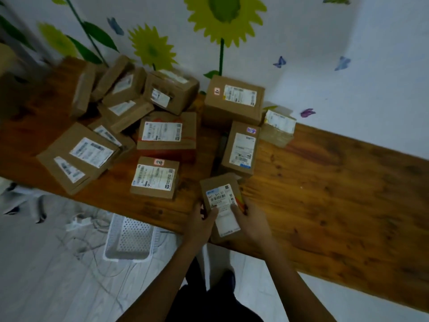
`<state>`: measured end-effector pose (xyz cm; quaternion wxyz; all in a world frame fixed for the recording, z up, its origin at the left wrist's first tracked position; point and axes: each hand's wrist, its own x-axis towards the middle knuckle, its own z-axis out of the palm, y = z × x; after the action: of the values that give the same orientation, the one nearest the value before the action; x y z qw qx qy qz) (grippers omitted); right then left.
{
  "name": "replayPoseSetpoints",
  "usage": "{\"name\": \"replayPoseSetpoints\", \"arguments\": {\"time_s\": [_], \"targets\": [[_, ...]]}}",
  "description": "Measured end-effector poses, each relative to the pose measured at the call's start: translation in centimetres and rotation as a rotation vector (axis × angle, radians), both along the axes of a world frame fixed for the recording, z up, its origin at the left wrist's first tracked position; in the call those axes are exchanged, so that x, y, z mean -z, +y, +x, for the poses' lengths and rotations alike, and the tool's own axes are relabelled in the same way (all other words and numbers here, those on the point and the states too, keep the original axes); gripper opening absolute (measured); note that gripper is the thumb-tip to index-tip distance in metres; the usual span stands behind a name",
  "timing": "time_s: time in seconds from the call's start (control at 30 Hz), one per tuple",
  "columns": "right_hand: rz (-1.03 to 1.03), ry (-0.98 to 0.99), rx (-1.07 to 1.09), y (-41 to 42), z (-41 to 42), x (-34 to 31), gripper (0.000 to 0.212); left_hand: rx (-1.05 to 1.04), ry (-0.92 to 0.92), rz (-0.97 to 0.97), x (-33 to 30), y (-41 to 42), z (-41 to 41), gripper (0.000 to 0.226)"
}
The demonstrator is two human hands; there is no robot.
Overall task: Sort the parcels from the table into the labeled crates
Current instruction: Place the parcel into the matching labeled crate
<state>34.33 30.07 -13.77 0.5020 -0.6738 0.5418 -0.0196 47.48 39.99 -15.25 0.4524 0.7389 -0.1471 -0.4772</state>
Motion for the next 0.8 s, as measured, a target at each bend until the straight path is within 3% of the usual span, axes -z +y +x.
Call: {"name": "replayPoseSetpoints", "arguments": {"time_s": [0.17, 0.3, 0.4, 0.47, 0.67, 0.8], "targets": [[-0.086, -0.258, 0.232, 1.8, -1.9, -5.7, 0.029, -0.012, 0.084, -0.191, -6.9, -1.0, -0.3, 0.024], [-0.185, -0.43, 0.376, 3.3, -4.2, -10.3, 0.05, -0.001, 0.158, -0.289, -12.7, -0.9, -2.0, 0.028], [0.025, -0.642, 0.396, 3.8, -6.6, -13.7, 0.062, -0.01, 0.127, -0.354, -16.2, -0.4, -4.1, 0.042], [0.143, -0.743, 0.38, 4.0, -8.1, -15.8, 0.06, -0.021, 0.114, -0.391, -18.6, -0.4, -5.5, 0.036], [0.072, -0.862, 0.42, 5.3, -12.9, -17.3, 0.068, 0.047, 0.032, -0.414, -22.0, 0.5, -10.0, 0.048], [0.026, -0.895, 0.418, 6.3, -15.5, -17.6, 0.068, 0.035, -0.08, -0.396, -23.5, 0.9, -12.0, 0.034]]}}
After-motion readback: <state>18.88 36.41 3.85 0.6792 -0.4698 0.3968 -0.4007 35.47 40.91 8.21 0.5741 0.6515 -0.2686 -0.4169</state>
